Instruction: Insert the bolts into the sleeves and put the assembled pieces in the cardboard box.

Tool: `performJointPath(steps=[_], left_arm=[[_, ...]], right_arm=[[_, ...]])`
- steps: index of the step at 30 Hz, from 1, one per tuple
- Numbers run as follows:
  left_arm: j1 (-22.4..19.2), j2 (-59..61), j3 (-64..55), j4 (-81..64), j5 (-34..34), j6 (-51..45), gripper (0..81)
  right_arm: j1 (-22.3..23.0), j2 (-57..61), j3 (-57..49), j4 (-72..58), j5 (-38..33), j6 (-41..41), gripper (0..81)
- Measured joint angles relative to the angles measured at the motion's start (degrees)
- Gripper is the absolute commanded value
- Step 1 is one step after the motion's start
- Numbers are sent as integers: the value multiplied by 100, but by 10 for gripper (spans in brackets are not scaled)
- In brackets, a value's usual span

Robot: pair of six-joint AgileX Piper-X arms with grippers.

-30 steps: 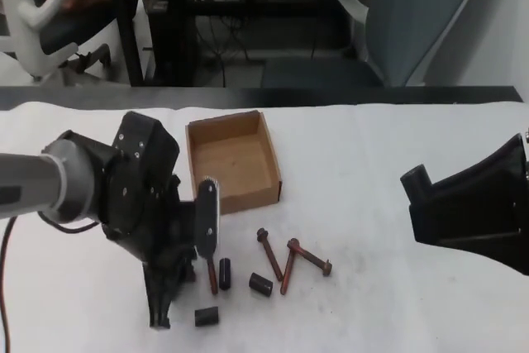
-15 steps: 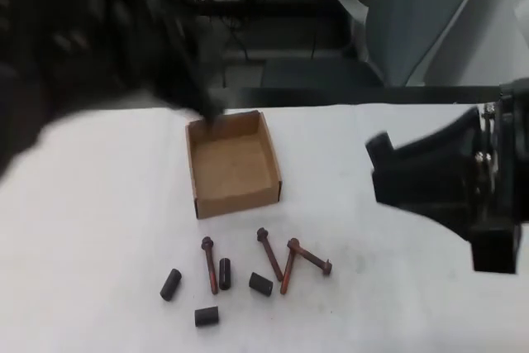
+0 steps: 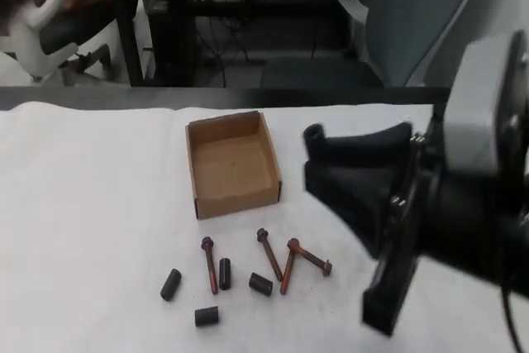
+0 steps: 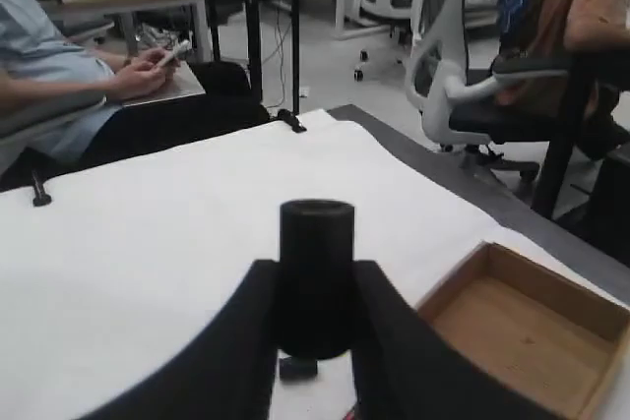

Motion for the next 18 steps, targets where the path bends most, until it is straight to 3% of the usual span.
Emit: performJointPath(steps=[4, 8, 12, 18], left_arm=[[-405, -43, 553, -150, -281, 307, 18], [-500, -199, 1596, -793, -448, 162, 18], [-483, -309, 2839, -2195, -510, -129, 18], [-483, -312, 3783, -3495, -547, -533, 18]], right_arm=[[505, 524, 235, -715, 565, -106, 6], [772, 1190, 338, -950, 1237, -177, 6], [875, 1553, 374, -1276, 1584, -174, 6], [907, 1768, 408, -2219, 1782, -174, 6]])
